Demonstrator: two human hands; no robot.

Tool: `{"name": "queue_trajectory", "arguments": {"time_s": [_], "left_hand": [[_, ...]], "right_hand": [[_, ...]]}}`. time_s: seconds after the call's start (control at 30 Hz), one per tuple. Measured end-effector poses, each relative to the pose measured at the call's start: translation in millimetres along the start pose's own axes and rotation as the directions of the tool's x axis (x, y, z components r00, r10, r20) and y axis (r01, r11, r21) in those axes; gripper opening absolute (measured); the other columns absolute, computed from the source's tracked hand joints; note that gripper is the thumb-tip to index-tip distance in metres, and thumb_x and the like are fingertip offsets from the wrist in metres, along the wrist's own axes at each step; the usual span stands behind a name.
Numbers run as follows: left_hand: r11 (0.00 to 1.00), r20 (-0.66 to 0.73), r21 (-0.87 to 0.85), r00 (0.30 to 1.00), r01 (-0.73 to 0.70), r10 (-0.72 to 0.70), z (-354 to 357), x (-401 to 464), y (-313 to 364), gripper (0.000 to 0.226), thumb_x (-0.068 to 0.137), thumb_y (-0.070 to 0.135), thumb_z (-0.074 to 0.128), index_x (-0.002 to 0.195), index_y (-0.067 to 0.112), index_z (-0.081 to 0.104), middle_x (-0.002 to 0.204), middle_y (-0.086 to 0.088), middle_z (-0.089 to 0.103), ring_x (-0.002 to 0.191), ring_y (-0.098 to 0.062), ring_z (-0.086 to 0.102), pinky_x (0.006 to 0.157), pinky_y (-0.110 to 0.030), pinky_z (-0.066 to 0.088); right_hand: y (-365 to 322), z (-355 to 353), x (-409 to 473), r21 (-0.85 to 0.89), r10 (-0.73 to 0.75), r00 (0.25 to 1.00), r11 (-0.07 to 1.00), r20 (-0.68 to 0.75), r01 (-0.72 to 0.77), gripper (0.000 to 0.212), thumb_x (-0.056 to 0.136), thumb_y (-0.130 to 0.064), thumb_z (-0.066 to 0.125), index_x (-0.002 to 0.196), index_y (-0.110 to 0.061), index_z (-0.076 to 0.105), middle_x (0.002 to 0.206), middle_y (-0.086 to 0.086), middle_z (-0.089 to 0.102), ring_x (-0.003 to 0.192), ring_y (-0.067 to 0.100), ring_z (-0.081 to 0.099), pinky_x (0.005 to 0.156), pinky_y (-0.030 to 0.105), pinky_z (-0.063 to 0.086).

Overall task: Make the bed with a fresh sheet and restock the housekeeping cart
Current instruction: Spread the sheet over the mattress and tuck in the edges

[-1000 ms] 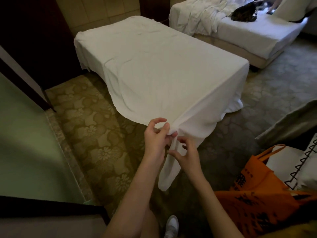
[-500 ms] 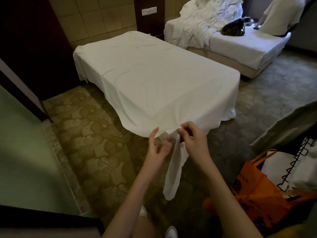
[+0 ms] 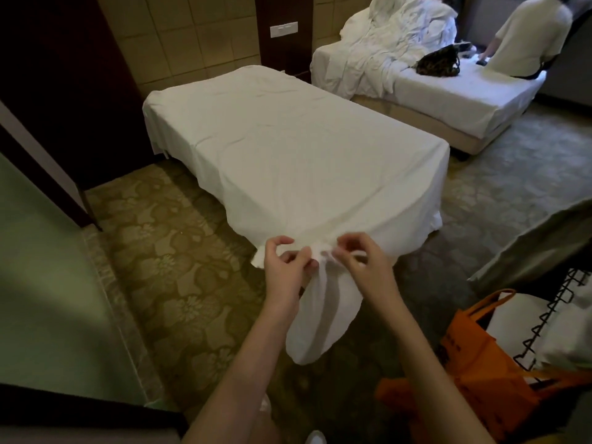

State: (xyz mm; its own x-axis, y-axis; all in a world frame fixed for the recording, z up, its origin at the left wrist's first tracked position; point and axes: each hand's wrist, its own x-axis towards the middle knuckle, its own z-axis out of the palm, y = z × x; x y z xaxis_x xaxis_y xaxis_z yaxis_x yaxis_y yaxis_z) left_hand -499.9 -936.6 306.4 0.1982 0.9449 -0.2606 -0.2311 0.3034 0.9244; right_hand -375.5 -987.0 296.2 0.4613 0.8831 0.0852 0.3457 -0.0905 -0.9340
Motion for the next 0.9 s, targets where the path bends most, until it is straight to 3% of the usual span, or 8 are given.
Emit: {"name": "queue_trajectory", "arguments": {"time_s": [0.2,0.33,0.47,0.53,0.6,0.7,0.83,0.9], "left_hand": [[0.952,-0.024,-0.281,0.991,0.117,-0.129,10,12,27,0.02,0.089,-0.005,0.057,0.101,0.008,0.047,0.081,-0.01,0.057,0.055,-0.008,0.065,0.064,-0.018,0.057],[0.947,-0.02,-0.303,0.993,0.106,-0.118,13,14,35,0.019,0.089,-0.006,0.057,0.098,0.007,0.047,0.079,-0.01,0.058,0.056,-0.008,0.067,0.064,-0.018,0.057],[0.946,-0.073,-0.322,0.995,0.038,-0.065,6,22,43,0.018,0.09,-0.006,0.055,0.1,0.006,0.048,0.086,-0.013,0.059,0.069,-0.012,0.067,0.064,-0.018,0.056],[0.971,-0.057,-0.233,0.998,-0.05,0.038,-3,27,42,0.022,0.092,-0.001,0.056,0.108,0.011,0.049,0.097,-0.013,0.062,0.081,-0.015,0.068,0.071,-0.021,0.057],[0.994,0.034,-0.014,0.993,-0.113,0.113,-16,22,30,0.032,0.092,0.013,0.06,0.119,0.022,0.046,0.109,-0.008,0.064,0.096,-0.015,0.067,0.08,-0.025,0.056],[0.947,0.171,0.298,0.983,-0.116,0.067,-30,-1,1,0.044,0.088,0.027,0.064,0.123,0.038,0.039,0.118,0.002,0.061,0.103,-0.009,0.061,0.075,-0.019,0.054],[0.923,0.184,0.379,0.983,-0.072,0.001,-25,-8,-21,0.059,0.082,0.024,0.072,0.122,0.046,0.034,0.117,0.006,0.058,0.106,-0.011,0.057,0.084,-0.026,0.048],[0.898,0.146,0.423,0.987,-0.12,0.063,-19,-3,-21,0.054,0.083,0.021,0.071,0.117,0.046,0.037,0.103,0.003,0.065,0.094,-0.015,0.062,0.076,-0.025,0.05]], "right_hand": [[33,37,-27,-0.199,0.025,0.998,0.979,-0.061,-0.037,0.057,0.067,-0.049,0.076,0.107,-0.024,0.044,0.106,-0.009,0.042,0.098,0.006,0.045,0.08,0.017,0.043],[25,48,-6,-0.222,-0.123,0.977,0.972,-0.176,0.083,0.034,0.081,-0.043,0.066,0.099,-0.016,0.055,0.097,-0.009,0.047,0.09,0.009,0.05,0.072,0.023,0.048],[20,36,5,-0.21,-0.224,0.968,0.958,-0.115,0.196,0.01,0.09,-0.024,0.062,0.085,-0.016,0.059,0.08,-0.008,0.055,0.071,0.008,0.054,0.064,0.028,0.048],[9,27,9,-0.167,-0.227,0.972,0.963,-0.069,0.213,0.011,0.09,-0.02,0.061,0.081,-0.021,0.056,0.073,-0.011,0.056,0.067,0.003,0.053,0.062,0.024,0.045],[-8,21,17,-0.099,-0.204,0.977,0.975,-0.054,0.198,0.012,0.09,-0.02,0.062,0.079,-0.021,0.057,0.072,-0.01,0.058,0.068,0.005,0.054,0.062,0.023,0.044],[-36,19,34,-0.033,-0.168,0.985,0.985,-0.044,0.167,0.013,0.089,-0.019,0.063,0.077,-0.017,0.057,0.069,-0.007,0.056,0.063,0.005,0.051,0.061,0.022,0.042],[-58,21,50,-0.059,-0.178,0.984,0.982,0.015,0.178,0.016,0.089,-0.023,0.063,0.082,-0.009,0.063,0.072,0.001,0.061,0.068,0.018,0.058,0.067,0.032,0.048],[-63,21,55,-0.05,-0.176,0.984,0.983,0.031,0.177,0.016,0.088,-0.023,0.063,0.083,-0.008,0.064,0.075,0.004,0.063,0.071,0.021,0.06,0.069,0.034,0.051]]}}
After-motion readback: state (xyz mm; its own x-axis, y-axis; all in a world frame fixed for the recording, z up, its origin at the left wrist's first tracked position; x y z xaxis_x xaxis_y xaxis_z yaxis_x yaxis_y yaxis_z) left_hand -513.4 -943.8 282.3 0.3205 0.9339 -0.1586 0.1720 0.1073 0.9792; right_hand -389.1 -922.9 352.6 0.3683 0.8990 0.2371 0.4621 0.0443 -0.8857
